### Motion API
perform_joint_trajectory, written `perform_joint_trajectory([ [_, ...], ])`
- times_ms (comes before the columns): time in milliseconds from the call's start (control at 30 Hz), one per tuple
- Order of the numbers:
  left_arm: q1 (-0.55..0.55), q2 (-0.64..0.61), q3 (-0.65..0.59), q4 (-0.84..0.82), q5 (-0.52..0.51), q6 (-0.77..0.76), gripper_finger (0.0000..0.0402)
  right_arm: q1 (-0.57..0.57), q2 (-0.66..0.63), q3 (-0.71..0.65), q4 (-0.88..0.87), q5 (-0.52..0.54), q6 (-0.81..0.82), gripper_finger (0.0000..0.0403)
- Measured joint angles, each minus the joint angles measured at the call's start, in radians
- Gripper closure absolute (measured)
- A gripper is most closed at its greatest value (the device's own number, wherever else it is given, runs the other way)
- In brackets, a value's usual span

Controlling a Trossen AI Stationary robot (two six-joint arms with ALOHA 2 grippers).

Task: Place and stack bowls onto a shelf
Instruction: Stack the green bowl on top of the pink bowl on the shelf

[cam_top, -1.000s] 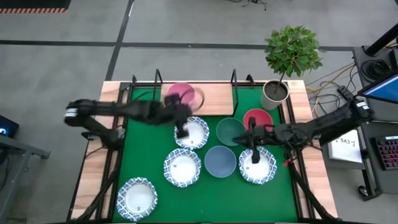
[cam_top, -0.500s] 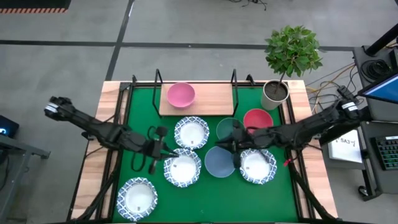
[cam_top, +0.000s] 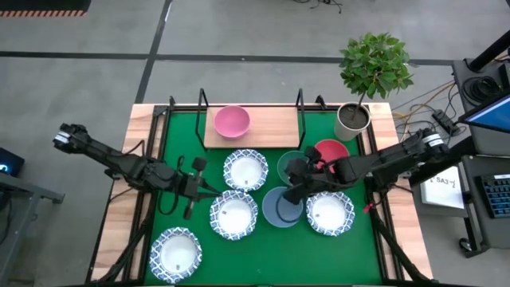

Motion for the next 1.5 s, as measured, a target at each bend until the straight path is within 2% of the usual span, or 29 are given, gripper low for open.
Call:
perform_joint_trajectory([
  [200, 0.0, 0.004, 0.012, -0.019, 0.0, 0.004, 0.0401, 0.0, 0.049, 0.0, 0.008, 0.026, 0.001, 0.0374],
  [600, -0.001, 0.0, 0.091, -0.206, 0.001, -0.002, 0.0401, 0.0, 0.069, 0.008, 0.069, 0.018, -0.008, 0.0374],
  [933, -0.001, -0.013, 0.112, -0.352, 0.0, 0.023, 0.0401, 0.0, 0.074, 0.008, 0.222, 0.018, -0.009, 0.0374],
  [1100, -0.001, -0.016, 0.111, -0.41, -0.049, 0.022, 0.0401, -0.027, 0.074, 0.008, 0.251, 0.018, -0.05, 0.0374],
  [1267, -0.001, -0.027, 0.097, -0.421, -0.062, 0.016, 0.0401, -0.062, 0.074, 0.008, 0.271, -0.045, -0.065, 0.0373],
  [1367, -0.001, -0.049, 0.083, -0.423, -0.063, 0.015, 0.0401, -0.083, 0.074, 0.008, 0.271, -0.109, -0.098, 0.0361],
  [1500, -0.001, -0.096, 0.057, -0.417, -0.088, 0.013, 0.0401, -0.09, 0.074, 0.008, 0.271, -0.112, -0.161, 0.0318],
])
